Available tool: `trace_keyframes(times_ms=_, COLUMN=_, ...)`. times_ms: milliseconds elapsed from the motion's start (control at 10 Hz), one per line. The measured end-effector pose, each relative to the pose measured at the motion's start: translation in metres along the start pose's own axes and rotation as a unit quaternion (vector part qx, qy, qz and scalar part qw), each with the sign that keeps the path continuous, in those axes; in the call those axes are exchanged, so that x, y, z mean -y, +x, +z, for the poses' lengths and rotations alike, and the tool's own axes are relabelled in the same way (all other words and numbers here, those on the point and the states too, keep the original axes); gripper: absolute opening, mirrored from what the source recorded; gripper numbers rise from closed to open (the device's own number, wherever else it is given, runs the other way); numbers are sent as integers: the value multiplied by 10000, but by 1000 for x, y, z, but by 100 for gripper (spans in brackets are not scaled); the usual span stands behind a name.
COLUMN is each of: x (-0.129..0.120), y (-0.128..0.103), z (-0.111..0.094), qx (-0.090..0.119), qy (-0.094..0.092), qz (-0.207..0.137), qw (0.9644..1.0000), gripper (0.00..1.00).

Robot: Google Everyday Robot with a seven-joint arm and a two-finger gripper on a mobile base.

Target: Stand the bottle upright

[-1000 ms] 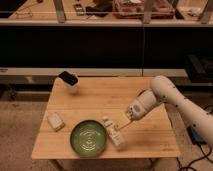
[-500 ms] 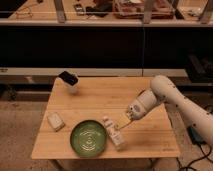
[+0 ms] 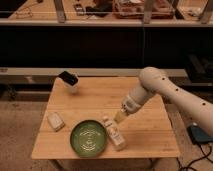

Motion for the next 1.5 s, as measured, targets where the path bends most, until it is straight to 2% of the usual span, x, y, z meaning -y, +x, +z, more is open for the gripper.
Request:
trace_keyframes(times_ms=100, x=4, y=7, z=-2, qx=-14, qy=-164, qz=-70, qw=9998, gripper=1)
trace_keyframes(times_ms=200, x=8, y=12, z=-4, qx=-17, qy=-356, qz=-128, qw=9993, gripper=5)
trace_keyframes(times_ms=300, x=11, y=12, z=-3, qx=44, qy=-488, qz=-166, qw=9987, gripper=13)
trace_keyframes(times_ms=400, x=13, y=6, z=3, qx=189, qy=-593, qz=-156, qw=9979, gripper=26)
trace_keyframes(times_ms=500, x=14, y=0, z=8, qx=310, qy=-592, qz=-105, qw=9977, gripper=34)
trace_keyframes(times_ms=600, x=14, y=0, z=8, qx=315, qy=-592, qz=-102, qw=9977, gripper=36)
trace_keyframes(times_ms=1000, x=13, y=-1, z=9, qx=332, qy=-607, qz=-105, qw=9975, gripper=36)
trace_keyframes(times_ms=1300, x=20, y=-4, z=44, qx=566, qy=-684, qz=-125, qw=9960, gripper=36)
trace_keyframes(times_ms=1500, x=23, y=-5, z=64, qx=649, qy=-689, qz=-87, qw=9955, gripper=36)
